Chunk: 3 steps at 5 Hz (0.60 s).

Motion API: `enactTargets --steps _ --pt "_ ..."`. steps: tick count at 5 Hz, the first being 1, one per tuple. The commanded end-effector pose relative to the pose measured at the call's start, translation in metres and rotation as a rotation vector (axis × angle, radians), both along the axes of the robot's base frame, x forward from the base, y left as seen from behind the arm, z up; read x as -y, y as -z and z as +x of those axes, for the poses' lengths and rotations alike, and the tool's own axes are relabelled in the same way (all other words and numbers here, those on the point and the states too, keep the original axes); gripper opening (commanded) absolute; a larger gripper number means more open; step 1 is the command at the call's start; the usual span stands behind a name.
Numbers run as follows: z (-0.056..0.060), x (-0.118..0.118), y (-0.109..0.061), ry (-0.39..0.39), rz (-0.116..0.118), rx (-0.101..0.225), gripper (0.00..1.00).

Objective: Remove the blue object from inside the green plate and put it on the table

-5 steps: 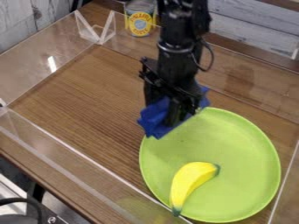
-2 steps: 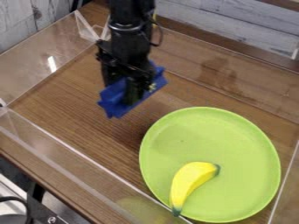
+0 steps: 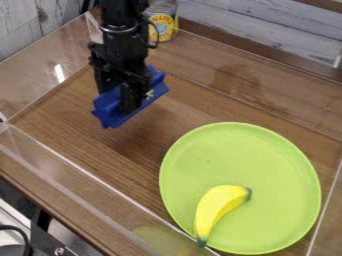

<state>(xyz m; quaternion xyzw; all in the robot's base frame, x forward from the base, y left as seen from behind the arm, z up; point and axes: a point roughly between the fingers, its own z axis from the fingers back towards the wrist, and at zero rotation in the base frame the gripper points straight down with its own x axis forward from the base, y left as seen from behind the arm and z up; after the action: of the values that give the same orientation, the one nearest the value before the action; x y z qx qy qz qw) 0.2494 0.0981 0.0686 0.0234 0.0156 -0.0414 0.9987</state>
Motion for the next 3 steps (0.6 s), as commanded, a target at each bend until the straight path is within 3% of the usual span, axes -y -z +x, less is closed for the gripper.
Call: enactTargets --steps 1,3 --pt "0.012 -0.013 -0.008 0.0 0.026 0.056 0.0" --pt "0.016 -0.026 0.003 -0.005 0.033 0.054 0.0"
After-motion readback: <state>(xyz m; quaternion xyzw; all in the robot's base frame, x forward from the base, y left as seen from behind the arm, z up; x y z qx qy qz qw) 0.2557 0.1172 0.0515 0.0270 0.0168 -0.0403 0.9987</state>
